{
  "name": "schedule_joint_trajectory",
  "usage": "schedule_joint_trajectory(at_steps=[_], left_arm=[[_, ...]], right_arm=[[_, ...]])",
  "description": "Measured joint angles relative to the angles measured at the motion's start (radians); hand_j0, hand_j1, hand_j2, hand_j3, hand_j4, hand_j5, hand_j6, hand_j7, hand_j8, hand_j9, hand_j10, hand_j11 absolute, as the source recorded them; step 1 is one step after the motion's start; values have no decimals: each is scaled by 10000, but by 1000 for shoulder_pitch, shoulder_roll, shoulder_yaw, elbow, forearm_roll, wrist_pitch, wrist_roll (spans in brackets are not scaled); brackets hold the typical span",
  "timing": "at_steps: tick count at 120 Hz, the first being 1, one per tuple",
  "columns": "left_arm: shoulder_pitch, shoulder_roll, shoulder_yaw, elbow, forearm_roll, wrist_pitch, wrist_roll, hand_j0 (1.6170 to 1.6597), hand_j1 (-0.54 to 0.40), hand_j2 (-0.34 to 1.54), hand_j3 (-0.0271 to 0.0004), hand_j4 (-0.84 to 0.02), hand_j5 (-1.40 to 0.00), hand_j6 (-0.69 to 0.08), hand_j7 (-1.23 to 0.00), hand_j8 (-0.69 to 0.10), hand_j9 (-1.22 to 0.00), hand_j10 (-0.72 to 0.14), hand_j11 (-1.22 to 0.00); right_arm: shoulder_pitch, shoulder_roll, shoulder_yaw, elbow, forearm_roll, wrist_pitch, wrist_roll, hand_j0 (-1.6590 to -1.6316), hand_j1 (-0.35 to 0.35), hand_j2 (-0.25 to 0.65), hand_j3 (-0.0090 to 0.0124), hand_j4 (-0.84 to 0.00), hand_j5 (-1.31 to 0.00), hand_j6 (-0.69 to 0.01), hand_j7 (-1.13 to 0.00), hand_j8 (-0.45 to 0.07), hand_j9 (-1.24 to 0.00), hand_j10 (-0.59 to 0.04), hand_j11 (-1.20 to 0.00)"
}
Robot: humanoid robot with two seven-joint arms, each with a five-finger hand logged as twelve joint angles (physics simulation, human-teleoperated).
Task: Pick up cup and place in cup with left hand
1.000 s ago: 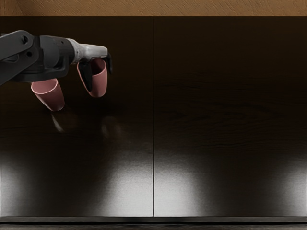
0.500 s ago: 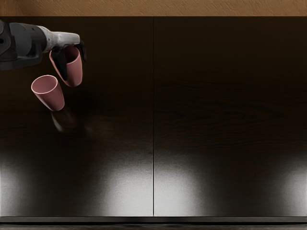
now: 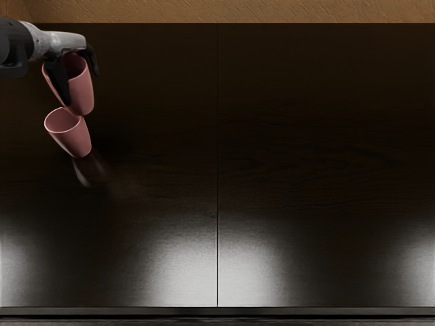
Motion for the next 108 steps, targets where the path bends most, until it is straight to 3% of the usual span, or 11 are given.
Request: schedule_joint_trajectory(at_steps=[33,74,108], left_arm=[[5,33,1,1,-20,-13,0,16513,-1050,1191,0,-4871,-6839,-3957,-6863,-2586,-6874,-3195,-6815],[16,19,8,86,-19,7,0,16516,-1084,1147,0,-4914,-6768,-4118,-6790,-2710,-6855,-3287,-6831],[54,13,15,100,-10,38,0,16515,-955,1115,0,-5005,-6677,-4169,-6760,-2759,-6788,-3291,-6860]], right_arm=[[0,0,0,0,0,0,0,-16581,-3160,-55,0,-275,-358,-276,-358,-275,-358,-275,-358],[0,0,0,0,0,0,0,-16581,-3160,-55,0,-275,-358,-275,-358,-275,-358,-275,-358],[0,0,0,0,0,0,0,-16581,-3160,-55,0,-275,-358,-275,-358,-275,-358,-275,-358]])
